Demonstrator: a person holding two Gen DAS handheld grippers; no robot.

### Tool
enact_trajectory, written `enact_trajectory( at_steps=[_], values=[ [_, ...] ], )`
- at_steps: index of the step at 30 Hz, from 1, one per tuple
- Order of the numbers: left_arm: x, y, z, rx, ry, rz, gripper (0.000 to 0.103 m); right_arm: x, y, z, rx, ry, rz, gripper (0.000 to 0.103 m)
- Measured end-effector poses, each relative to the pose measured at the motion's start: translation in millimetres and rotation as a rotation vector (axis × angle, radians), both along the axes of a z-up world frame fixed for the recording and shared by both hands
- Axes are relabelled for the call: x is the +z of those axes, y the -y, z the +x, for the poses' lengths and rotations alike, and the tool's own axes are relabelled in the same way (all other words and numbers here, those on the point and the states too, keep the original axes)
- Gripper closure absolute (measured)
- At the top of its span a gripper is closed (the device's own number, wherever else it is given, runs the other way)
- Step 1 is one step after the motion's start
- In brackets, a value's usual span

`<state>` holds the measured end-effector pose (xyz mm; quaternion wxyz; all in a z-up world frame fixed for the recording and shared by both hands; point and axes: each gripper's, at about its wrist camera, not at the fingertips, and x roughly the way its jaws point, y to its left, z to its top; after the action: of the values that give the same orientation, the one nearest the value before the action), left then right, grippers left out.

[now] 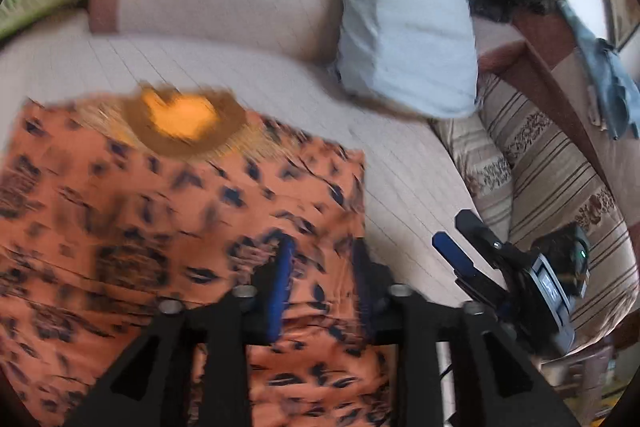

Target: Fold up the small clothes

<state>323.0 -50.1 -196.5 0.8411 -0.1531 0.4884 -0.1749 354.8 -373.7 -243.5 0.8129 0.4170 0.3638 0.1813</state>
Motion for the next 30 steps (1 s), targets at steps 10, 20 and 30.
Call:
enact_trajectory(
  at_steps=[10, 20, 30],
  values=[
    [-13.5, -157.0, -16.9, 0.348, 0.044, 0.226, 0.044, -13.7, -52.1, 16.7, 0.058, -0.050, -0.066, 0.037],
    [-66.5, -203.4, -16.5, 0.450, -0.005, 0.275, 0.044, -9.8, -91.0, 23.7, 0.140, 0.010, -0.149, 0.047],
    [-86.6, -204.4, -9.6, 0.425, -0.021, 0.361, 0.044, -41.7, -85.9, 35.3, 0.057, -0.120, -0.297, 0.059]
  ],
)
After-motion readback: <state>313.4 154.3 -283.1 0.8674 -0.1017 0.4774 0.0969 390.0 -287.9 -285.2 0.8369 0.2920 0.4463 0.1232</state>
